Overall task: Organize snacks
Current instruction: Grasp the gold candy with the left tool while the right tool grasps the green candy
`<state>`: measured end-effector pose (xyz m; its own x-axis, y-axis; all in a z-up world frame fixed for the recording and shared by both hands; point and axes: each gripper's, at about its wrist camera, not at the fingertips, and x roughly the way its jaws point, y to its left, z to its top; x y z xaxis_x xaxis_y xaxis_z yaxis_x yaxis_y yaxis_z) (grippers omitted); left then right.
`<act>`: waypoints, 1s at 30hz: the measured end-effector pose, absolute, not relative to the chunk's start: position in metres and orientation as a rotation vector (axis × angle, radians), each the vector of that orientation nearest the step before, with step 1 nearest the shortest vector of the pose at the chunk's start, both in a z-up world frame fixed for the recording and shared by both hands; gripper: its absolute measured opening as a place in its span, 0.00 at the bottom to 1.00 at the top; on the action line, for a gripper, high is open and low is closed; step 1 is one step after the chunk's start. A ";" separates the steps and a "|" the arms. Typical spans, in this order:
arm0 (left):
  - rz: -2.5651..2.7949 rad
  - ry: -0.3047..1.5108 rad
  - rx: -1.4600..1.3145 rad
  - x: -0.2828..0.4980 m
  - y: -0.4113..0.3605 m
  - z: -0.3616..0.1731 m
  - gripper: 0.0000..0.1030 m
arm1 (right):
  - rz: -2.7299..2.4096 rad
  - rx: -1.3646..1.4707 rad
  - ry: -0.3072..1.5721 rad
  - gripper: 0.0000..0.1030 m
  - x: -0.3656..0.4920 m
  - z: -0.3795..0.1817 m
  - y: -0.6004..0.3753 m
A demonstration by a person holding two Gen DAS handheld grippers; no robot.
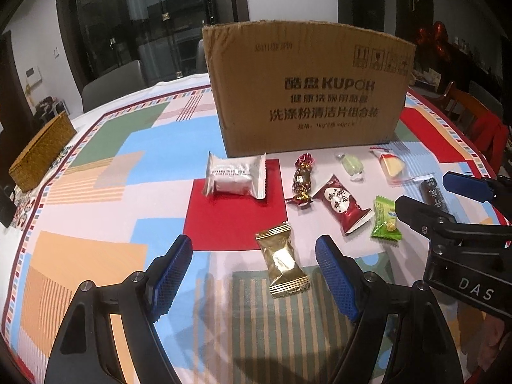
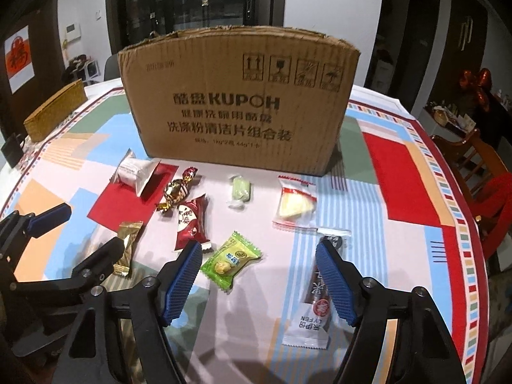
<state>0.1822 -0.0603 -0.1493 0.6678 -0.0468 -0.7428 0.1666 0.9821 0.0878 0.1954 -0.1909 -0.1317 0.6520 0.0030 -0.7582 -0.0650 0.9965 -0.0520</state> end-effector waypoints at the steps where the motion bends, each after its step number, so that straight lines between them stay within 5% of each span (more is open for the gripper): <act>1: -0.120 0.836 0.158 0.184 -0.061 -0.152 0.77 | 0.042 -0.077 0.864 0.71 0.196 -0.133 -0.191; 14: -0.118 0.891 0.163 0.192 -0.064 -0.172 0.69 | 0.077 -0.057 0.928 0.68 0.211 -0.155 -0.185; 21: -0.122 0.896 0.160 0.193 -0.067 -0.175 0.66 | 0.088 -0.023 0.948 0.58 0.218 -0.163 -0.186; 30: -0.135 0.895 0.140 0.196 -0.065 -0.175 0.47 | 0.079 -0.054 0.944 0.44 0.214 -0.168 -0.183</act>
